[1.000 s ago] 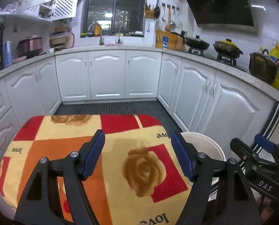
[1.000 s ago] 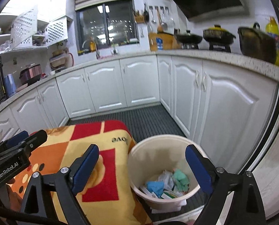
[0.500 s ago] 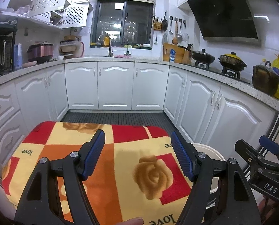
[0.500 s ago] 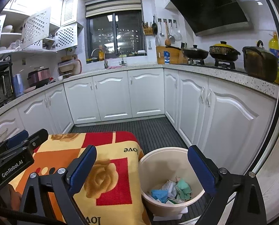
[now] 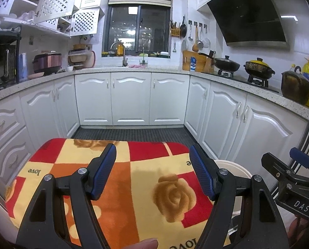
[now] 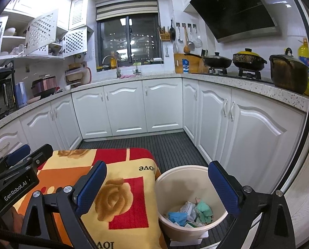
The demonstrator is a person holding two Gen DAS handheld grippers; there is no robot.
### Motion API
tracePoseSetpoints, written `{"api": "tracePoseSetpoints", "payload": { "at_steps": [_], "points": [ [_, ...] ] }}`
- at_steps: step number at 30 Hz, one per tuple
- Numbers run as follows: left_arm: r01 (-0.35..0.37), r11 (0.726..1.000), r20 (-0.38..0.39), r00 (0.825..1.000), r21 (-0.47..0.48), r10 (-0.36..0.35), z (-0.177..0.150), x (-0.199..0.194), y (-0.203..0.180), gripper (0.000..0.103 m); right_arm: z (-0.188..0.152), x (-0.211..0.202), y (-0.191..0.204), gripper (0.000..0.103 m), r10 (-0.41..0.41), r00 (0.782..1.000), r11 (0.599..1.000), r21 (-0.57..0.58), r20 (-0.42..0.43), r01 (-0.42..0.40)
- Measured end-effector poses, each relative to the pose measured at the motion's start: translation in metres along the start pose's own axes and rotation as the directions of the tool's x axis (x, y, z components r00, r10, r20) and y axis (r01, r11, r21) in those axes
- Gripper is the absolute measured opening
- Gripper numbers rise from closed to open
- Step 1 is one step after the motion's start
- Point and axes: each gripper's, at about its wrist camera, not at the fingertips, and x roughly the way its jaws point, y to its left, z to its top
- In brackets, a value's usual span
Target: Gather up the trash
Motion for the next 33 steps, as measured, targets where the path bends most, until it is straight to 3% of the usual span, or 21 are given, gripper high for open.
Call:
{"api": "tracePoseSetpoints", "payload": {
  "at_steps": [33],
  "points": [
    [-0.034, 0.999, -0.026, 0.999, 0.007, 0.034, -0.009, 0.010, 0.012, 0.072, -0.007, 0.011, 0.006, 0.097, 0.007, 1.000, 1.000, -0.002, -0.027, -0.007]
  ]
}}
